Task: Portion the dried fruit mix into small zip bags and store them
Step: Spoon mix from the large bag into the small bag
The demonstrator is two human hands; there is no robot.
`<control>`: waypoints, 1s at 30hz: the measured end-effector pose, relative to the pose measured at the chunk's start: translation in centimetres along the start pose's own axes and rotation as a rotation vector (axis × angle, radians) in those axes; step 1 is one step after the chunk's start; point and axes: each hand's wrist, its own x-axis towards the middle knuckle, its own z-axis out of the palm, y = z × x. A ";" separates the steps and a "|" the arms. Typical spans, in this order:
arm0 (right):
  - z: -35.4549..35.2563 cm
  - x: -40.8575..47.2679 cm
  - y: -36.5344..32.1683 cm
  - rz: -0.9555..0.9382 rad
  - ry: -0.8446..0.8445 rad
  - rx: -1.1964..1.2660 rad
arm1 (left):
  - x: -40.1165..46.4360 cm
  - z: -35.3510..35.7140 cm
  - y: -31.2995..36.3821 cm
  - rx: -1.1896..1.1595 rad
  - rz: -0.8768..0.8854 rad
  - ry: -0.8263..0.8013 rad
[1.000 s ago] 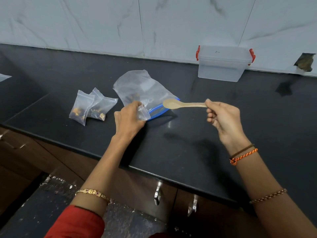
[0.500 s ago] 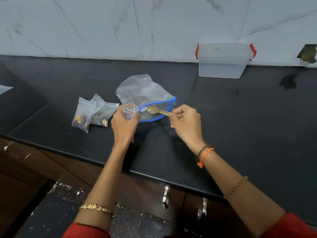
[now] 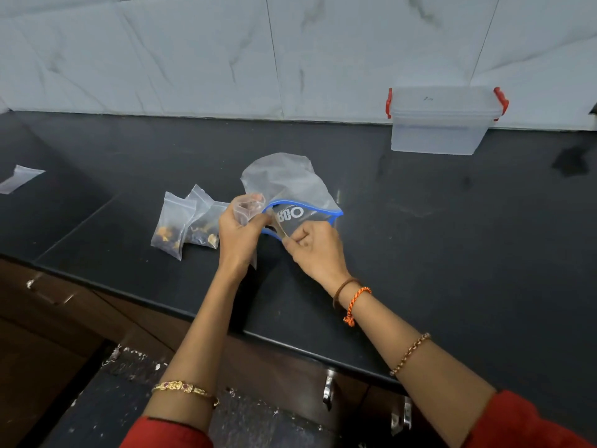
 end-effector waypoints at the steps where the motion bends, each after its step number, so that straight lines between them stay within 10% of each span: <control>1: 0.3 0.0 -0.3 0.102 0.012 0.158 | 0.1 -0.1 -0.1 -0.009 0.001 -0.017; 14: -0.1 -0.3 -1.9 0.368 0.092 0.593 | 1.0 -0.9 0.0 0.009 0.068 -0.040; 24: -2.6 -0.8 -0.2 0.015 0.301 -0.028 | 0.7 -0.4 -0.8 -0.030 0.063 0.008; 30: -1.1 -1.0 -0.6 0.017 0.146 -0.097 | 0.7 0.4 -0.6 -0.073 0.097 -0.002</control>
